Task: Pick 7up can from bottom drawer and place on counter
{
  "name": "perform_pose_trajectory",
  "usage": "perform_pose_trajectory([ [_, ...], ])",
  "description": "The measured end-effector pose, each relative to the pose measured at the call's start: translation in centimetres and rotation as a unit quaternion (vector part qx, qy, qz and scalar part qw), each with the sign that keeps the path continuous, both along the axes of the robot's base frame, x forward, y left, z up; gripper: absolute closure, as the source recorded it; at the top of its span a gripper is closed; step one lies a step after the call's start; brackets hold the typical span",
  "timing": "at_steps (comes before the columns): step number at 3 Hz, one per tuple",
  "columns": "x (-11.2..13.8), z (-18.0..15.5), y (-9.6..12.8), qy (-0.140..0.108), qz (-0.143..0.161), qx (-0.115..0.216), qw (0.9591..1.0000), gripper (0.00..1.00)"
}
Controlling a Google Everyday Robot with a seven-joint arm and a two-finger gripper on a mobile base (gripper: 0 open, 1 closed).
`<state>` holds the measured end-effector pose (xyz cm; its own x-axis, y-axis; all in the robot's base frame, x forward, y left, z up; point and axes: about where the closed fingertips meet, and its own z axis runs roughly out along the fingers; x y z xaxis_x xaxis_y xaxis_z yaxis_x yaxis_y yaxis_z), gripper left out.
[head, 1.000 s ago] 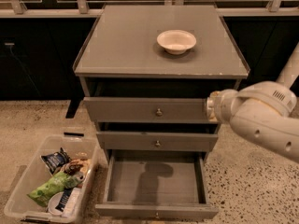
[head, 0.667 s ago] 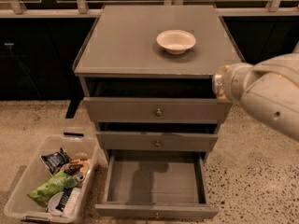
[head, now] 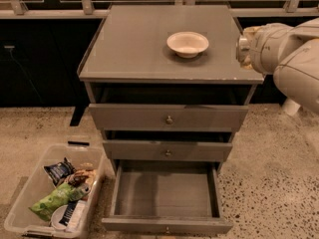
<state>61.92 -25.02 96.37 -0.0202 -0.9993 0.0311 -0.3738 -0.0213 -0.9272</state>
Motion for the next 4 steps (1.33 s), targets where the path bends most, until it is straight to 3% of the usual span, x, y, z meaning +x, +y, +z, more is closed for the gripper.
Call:
perform_pose_trajectory([
  [1, 0.5, -0.9, 0.3, 0.017, 0.003, -0.008, 0.9998, 1.0],
  [2, 4.2, -3.2, 0.4, 0.076, -0.008, -0.017, 0.9969, 1.0],
  [3, 9.3, -3.5, -0.7, 0.105, -0.01, -0.056, 0.9928, 1.0],
  [4, 14.6, -0.3, 0.0, 0.064, 0.024, -0.097, 0.9929, 1.0],
])
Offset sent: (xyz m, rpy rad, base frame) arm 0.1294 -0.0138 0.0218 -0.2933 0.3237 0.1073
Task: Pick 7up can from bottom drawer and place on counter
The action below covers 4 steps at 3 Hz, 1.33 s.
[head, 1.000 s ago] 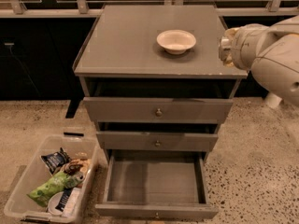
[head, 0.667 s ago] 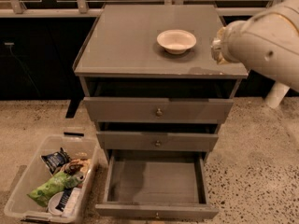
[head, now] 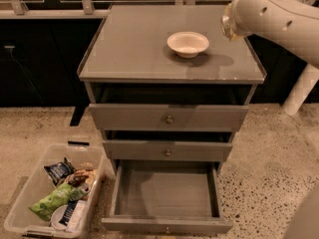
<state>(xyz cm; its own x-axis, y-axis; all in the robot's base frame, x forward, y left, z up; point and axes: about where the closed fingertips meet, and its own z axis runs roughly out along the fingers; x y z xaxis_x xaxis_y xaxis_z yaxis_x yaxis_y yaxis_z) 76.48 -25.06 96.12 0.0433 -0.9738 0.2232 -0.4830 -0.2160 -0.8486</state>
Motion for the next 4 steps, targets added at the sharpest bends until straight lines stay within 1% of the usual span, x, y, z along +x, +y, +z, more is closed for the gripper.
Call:
perform_pose_trajectory([
  [1, 1.0, 2.5, 0.3, -0.02, 0.015, -0.021, 0.9995, 1.0],
  [2, 1.0, 2.4, 0.3, -0.012, 0.015, -0.023, 0.9995, 1.0],
  [3, 2.1, -1.4, -1.3, 0.048, 0.01, -0.026, 0.9985, 1.0],
  [4, 3.6, -8.7, -2.6, 0.15, 0.028, -0.02, 0.9881, 1.0],
])
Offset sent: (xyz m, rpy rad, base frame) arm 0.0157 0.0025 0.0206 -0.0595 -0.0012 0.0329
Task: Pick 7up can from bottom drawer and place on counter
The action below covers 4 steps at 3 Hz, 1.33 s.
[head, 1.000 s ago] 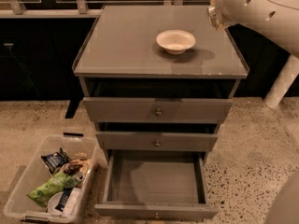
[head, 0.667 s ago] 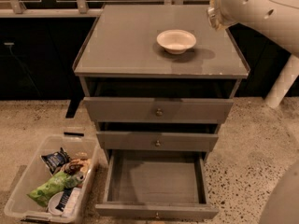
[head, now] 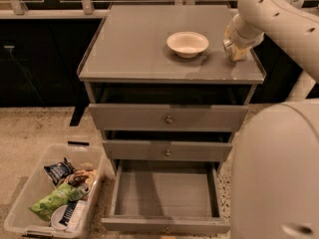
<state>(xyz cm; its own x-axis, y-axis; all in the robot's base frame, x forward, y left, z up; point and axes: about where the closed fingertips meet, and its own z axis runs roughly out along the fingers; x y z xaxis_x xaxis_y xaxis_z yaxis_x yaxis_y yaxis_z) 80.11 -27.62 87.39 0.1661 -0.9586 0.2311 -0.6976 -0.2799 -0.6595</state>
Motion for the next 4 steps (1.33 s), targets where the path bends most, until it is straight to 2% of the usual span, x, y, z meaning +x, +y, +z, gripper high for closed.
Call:
perform_pose_trajectory([
  [1, 0.23, -2.59, -0.06, 0.04, 0.016, 0.009, 0.999, 1.0],
  [2, 0.23, -2.34, -0.05, 0.041, 0.016, 0.009, 0.999, 1.0],
  [3, 0.23, -2.34, -0.05, 0.041, 0.016, 0.009, 0.999, 0.82],
  [4, 0.23, -2.35, -0.05, 0.041, 0.016, 0.009, 0.999, 0.58],
])
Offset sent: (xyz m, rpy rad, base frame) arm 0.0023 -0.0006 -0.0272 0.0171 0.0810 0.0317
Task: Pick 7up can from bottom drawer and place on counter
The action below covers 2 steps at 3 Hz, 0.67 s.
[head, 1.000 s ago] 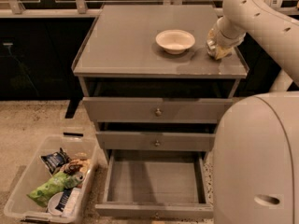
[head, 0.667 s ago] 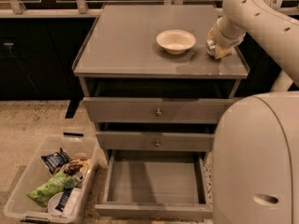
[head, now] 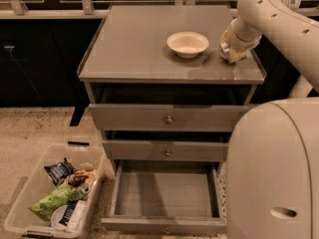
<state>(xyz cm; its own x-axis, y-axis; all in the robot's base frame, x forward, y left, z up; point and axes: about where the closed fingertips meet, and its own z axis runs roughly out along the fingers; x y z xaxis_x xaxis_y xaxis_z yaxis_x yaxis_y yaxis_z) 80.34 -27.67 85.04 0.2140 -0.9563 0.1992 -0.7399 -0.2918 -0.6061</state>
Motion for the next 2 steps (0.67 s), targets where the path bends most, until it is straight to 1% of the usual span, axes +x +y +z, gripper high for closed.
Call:
perform_pose_trajectory([
  [2, 0.0, 0.0, 0.0, 0.0, 0.0, 0.0, 1.0, 0.12],
])
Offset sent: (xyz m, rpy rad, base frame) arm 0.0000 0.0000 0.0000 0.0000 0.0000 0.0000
